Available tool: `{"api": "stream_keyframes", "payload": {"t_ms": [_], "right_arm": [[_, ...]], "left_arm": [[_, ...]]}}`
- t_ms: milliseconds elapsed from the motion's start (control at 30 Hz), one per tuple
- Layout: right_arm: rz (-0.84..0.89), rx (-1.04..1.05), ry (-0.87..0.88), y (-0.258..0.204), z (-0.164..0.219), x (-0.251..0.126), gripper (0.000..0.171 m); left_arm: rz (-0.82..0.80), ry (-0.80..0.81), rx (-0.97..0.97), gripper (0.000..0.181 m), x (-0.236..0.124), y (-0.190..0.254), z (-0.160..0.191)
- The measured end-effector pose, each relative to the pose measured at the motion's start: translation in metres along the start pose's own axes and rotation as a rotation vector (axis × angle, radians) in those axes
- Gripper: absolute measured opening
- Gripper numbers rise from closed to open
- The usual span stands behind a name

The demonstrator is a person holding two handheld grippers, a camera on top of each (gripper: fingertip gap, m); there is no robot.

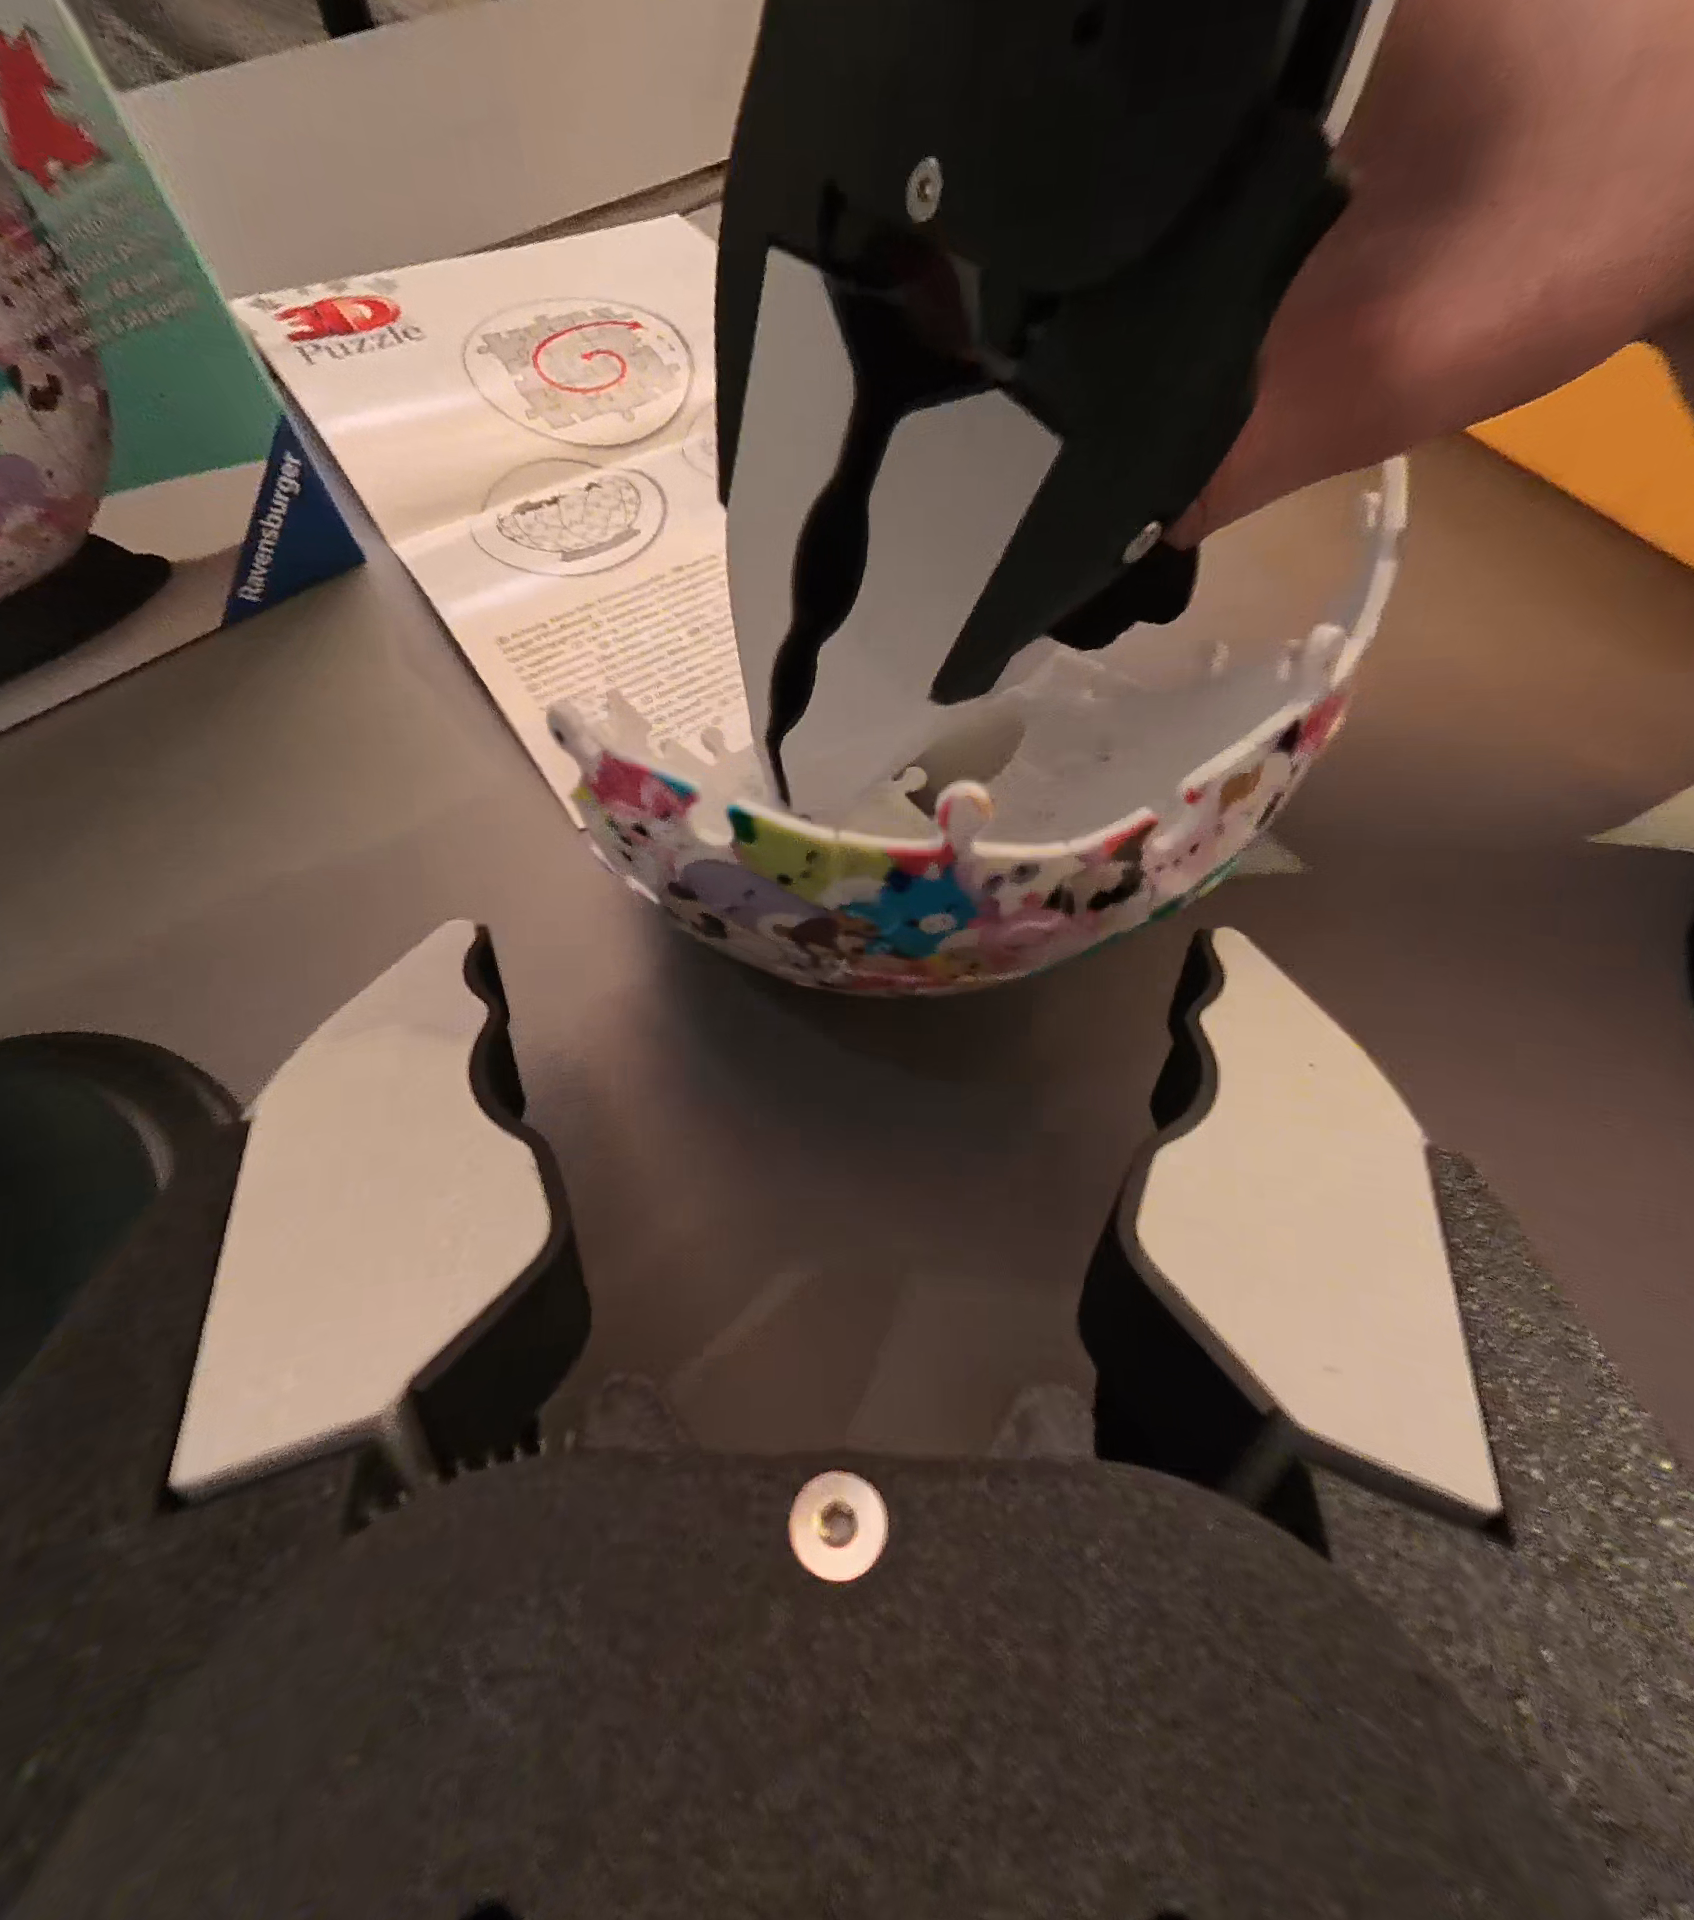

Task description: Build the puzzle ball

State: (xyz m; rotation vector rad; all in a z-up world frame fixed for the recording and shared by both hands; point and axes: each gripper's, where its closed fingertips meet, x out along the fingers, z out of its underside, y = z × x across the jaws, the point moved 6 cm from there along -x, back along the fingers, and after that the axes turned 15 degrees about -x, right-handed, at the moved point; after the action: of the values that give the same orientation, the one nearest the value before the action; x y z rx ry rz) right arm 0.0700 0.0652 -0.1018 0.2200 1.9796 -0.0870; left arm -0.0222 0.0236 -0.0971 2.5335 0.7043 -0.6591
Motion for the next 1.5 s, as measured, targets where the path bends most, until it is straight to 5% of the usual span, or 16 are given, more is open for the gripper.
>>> {"api": "stream_keyframes", "payload": {"t_ms": [500,1500], "right_arm": [[0.005,0.068,-0.008,0.002,0.000,0.000,0.001],[-0.007,0.149,0.076,0.012,0.010,-0.007,0.001]], "left_arm": [[0.085,0.018,0.004,0.100,0.002,0.007,-0.004],[0.119,0.019,-0.045,0.099,0.002,0.001,-0.007]]}}
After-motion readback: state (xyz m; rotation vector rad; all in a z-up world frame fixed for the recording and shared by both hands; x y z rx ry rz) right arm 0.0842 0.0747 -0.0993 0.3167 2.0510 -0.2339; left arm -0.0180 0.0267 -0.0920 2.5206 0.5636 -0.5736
